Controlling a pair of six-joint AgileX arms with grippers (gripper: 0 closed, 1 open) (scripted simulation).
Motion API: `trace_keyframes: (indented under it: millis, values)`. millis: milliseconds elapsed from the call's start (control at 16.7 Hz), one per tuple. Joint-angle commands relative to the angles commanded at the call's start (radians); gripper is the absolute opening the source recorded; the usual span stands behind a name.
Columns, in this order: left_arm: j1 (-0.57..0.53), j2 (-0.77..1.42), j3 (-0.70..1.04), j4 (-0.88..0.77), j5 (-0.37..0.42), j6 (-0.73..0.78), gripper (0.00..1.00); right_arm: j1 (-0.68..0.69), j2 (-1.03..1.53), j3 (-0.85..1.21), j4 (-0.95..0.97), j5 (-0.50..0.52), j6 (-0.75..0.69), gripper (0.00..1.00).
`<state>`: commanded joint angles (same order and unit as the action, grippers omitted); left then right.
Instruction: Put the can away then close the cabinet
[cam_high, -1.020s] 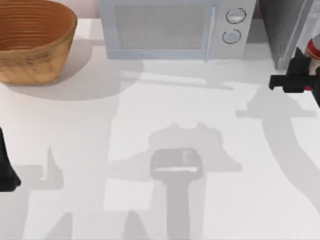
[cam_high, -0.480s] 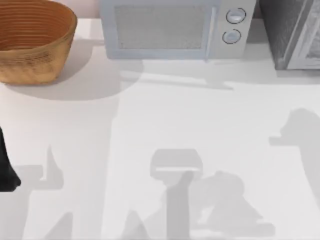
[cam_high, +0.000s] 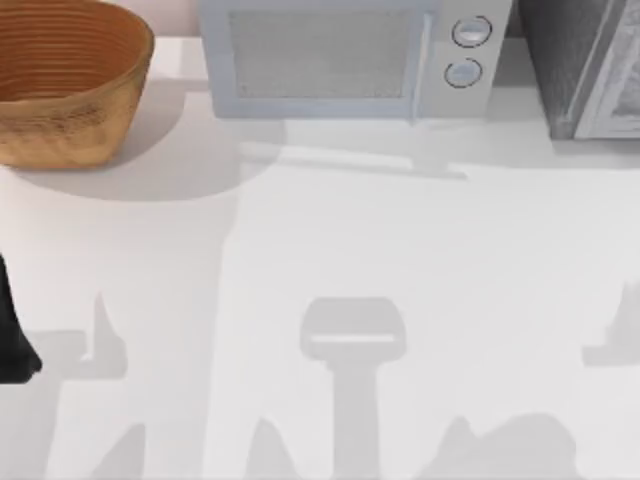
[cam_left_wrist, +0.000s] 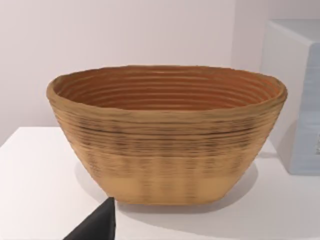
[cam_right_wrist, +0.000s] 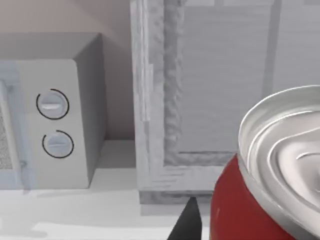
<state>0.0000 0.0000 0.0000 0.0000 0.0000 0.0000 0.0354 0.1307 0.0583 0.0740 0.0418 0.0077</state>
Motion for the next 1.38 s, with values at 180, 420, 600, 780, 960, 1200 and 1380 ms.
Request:
trace_keyframes:
  millis: [180, 420, 600, 780, 960, 1200, 1380]
  values:
    - [0.0, 0.0, 0.0, 0.0, 0.0, 0.0, 1.0, -0.03, -0.11, -0.049, -0.062, -0.035, -0.007, 0.0]
    - [0.0, 0.0, 0.0, 0.0, 0.0, 0.0, 1.0, -0.035, -0.131, -0.058, -0.074, -0.042, -0.008, 0.0]
    - [0.0, 0.0, 0.0, 0.0, 0.0, 0.0, 1.0, -0.032, -0.126, -0.056, -0.072, -0.041, -0.006, 0.0]
    - [0.0, 0.0, 0.0, 0.0, 0.0, 0.0, 1.0, -0.022, -0.068, 0.008, -0.089, -0.033, -0.004, 0.0]
    - [0.0, 0.0, 0.0, 0.0, 0.0, 0.0, 1.0, -0.002, 0.068, 0.167, -0.131, -0.013, -0.002, 0.0]
    - [0.0, 0.0, 0.0, 0.0, 0.0, 0.0, 1.0, 0.032, 0.328, 0.499, -0.214, 0.026, -0.002, 0.0]
    - [0.0, 0.0, 0.0, 0.0, 0.0, 0.0, 1.0, 0.061, 0.549, 0.795, -0.287, 0.06, -0.001, 0.0]
